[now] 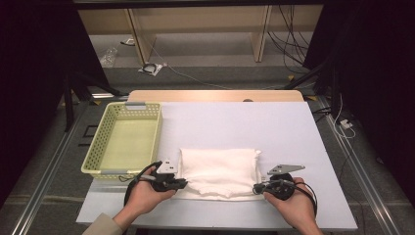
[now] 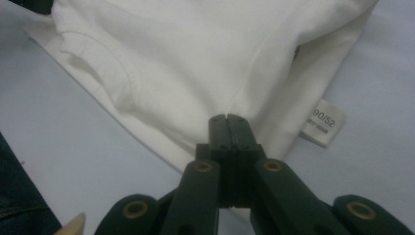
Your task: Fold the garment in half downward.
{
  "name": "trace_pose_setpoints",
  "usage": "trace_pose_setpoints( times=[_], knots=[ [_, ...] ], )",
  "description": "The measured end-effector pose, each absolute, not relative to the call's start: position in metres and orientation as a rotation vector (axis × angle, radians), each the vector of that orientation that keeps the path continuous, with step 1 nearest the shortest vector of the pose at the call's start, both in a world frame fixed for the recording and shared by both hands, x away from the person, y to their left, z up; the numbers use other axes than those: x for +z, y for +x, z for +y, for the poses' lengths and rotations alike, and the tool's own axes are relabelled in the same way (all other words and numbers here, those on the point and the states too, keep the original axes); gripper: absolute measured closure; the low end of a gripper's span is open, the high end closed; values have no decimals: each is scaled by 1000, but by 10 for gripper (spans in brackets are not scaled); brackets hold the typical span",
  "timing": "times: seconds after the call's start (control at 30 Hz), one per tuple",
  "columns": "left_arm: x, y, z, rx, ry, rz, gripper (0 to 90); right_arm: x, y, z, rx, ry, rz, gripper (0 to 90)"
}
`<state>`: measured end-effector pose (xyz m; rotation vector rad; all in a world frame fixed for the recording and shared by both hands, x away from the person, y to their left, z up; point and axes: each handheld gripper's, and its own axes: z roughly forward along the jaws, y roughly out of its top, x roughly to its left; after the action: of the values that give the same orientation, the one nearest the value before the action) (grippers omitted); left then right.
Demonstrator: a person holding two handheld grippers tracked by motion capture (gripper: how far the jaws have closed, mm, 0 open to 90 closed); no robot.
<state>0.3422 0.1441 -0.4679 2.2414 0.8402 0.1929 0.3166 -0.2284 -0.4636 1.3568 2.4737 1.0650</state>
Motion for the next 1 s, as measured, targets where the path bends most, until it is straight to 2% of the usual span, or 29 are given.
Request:
trace_pose_setpoints(
  times=[0.57,0.8,1.0],
  knots=[
    [-476,341,144,232,2276,817,841,-472,315,-226,1029,1332,2527,896],
    [-474,337,146,248,2251,792,762,-468,313,-232,1126,1258,2408,760],
    [-470,338,152,304,2148,794,589,-466,314,-233,1211,1130,2298,648]
  ],
)
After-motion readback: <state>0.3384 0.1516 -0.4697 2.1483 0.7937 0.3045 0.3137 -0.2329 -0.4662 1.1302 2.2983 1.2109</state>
